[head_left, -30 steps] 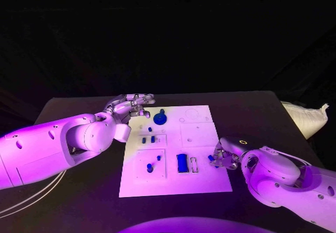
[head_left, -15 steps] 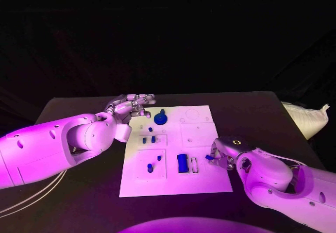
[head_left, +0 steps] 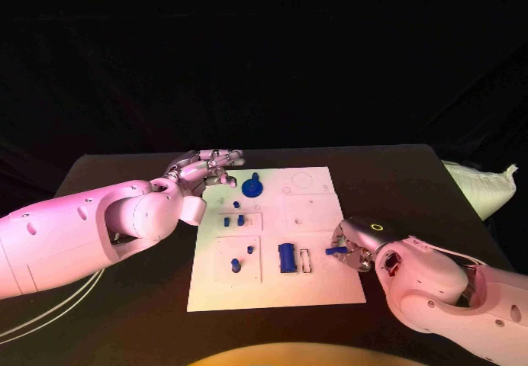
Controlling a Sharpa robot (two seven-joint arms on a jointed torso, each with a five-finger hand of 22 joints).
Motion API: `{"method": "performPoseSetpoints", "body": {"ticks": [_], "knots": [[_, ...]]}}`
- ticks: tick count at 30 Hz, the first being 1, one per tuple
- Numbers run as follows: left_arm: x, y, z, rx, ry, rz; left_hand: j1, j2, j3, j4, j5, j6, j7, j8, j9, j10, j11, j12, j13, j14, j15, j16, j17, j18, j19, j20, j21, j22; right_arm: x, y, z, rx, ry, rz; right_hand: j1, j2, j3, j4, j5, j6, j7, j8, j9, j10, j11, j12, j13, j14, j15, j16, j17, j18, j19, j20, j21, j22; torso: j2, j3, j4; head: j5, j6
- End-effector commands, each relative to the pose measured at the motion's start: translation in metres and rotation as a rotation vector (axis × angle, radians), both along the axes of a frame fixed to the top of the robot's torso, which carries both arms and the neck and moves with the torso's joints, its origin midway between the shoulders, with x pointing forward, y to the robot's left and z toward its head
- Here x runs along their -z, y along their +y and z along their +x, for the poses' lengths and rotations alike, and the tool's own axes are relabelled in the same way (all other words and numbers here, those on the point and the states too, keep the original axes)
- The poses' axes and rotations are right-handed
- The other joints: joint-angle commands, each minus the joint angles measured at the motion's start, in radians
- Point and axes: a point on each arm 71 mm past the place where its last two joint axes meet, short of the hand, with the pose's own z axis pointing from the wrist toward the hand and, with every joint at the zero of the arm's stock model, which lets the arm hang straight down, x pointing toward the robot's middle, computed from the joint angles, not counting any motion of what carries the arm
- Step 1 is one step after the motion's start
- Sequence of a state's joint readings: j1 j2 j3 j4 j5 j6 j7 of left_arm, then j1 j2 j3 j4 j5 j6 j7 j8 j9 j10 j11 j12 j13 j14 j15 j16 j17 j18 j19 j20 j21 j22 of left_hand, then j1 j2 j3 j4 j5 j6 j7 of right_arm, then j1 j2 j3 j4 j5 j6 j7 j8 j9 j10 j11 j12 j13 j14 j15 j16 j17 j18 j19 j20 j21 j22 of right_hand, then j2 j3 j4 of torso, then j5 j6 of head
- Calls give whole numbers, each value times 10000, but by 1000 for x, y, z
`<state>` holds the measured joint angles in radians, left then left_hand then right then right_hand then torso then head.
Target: Assemble the parts on the task board
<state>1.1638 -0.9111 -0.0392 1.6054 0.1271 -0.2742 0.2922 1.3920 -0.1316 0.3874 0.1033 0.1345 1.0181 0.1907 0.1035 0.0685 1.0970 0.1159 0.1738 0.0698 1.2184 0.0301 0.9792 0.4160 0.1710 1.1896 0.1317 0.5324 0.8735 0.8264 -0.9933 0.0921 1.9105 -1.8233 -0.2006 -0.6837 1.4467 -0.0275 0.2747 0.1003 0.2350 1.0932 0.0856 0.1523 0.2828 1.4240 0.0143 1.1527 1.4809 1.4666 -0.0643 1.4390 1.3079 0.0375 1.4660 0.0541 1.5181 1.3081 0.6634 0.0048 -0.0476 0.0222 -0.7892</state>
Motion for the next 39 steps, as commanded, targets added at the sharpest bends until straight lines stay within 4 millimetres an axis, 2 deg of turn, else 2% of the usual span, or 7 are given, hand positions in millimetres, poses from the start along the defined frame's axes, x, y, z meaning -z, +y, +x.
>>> {"method": "performPoseSetpoints", "body": {"ticks": [1,4,7,9,20,27,39], "knots": [[-1,-3,-1,228,-43,-133,120,102,67,-118,71,-59,-16,50,-2,-58,-4,52,-17,-37,-36,41,-27,118,50,-56,-48,-21,-4,-3,-1,1053,696,1648,-326,89,267,69,38,59,-5,17,101,143,-121,-56,-1589,600,15,-41,327,-177,517,-34,32,2019,8,-3,7,13,-7],[-1,-3,-2,303,-50,-116,224,158,150,-194,81,-57,-16,68,-1,-70,-6,76,-21,-48,-46,44,-46,119,55,-67,-51,-20,-15,-3,0,1311,626,2550,-641,-86,620,89,380,95,-30,13,125,174,-138,-10,-1555,607,3,-35,348,-178,521,-37,34,2024,17,7,-2,23,-23],[0,-4,-2,351,-63,-121,232,163,158,-201,81,-59,-15,69,-1,-73,-7,79,-21,-50,-46,45,-49,119,55,-68,-51,-20,-19,-3,3,1464,948,2841,-891,-207,757,144,412,111,-27,-7,131,172,-136,-45,-1571,608,4,-41,345,-178,524,-42,35,2028,0,-19,-2,15,-44],[-1,-4,-2,382,-76,-134,237,163,163,-206,81,-58,-15,71,-1,-73,-7,82,-21,-51,-46,45,-51,118,55,-69,-51,-20,-19,-2,3,1505,1293,2923,-1018,-268,799,181,405,130,-30,-16,134,179,-136,-45,-1568,610,4,-38,352,-179,526,-43,36,2030,11,-28,5,16,-60],[-1,-5,-3,422,-89,-147,241,154,164,-216,76,-59,-13,74,-1,-76,-6,85,-22,-55,-45,44,-55,118,54,-70,-52,-20,-12,16,-3,1327,2340,3219,-1668,-499,695,432,596,304,-81,2,173,244,-168,16,-1525,622,-17,-19,393,-182,537,-60,43,2042,5,-13,18,-3,-118],[-1,-5,-3,433,-90,-151,250,138,168,-235,72,-63,-11,76,-2,-81,-5,91,-23,-59,-45,45,-60,117,53,-71,-53,-19,-4,23,-3,1211,2736,3046,-2356,-486,303,913,1297,506,-160,48,221,330,-224,124,-1453,641,-65,31,480,-199,587,-99,87,2097,10,-12,10,31,-122],[-1,-6,-4,540,-113,-166,334,95,209,-341,70,-67,-8,91,-2,-91,-5,118,-26,-74,-52,47,-83,117,52,-82,-49,-11,3,27,-1,1031,2708,2350,-2486,-472,67,1018,1414,688,-247,139,320,360,-297,90,-1464,652,-122,61,535,-217,637,-148,133,2154,20,-7,12,57,-165]]}}
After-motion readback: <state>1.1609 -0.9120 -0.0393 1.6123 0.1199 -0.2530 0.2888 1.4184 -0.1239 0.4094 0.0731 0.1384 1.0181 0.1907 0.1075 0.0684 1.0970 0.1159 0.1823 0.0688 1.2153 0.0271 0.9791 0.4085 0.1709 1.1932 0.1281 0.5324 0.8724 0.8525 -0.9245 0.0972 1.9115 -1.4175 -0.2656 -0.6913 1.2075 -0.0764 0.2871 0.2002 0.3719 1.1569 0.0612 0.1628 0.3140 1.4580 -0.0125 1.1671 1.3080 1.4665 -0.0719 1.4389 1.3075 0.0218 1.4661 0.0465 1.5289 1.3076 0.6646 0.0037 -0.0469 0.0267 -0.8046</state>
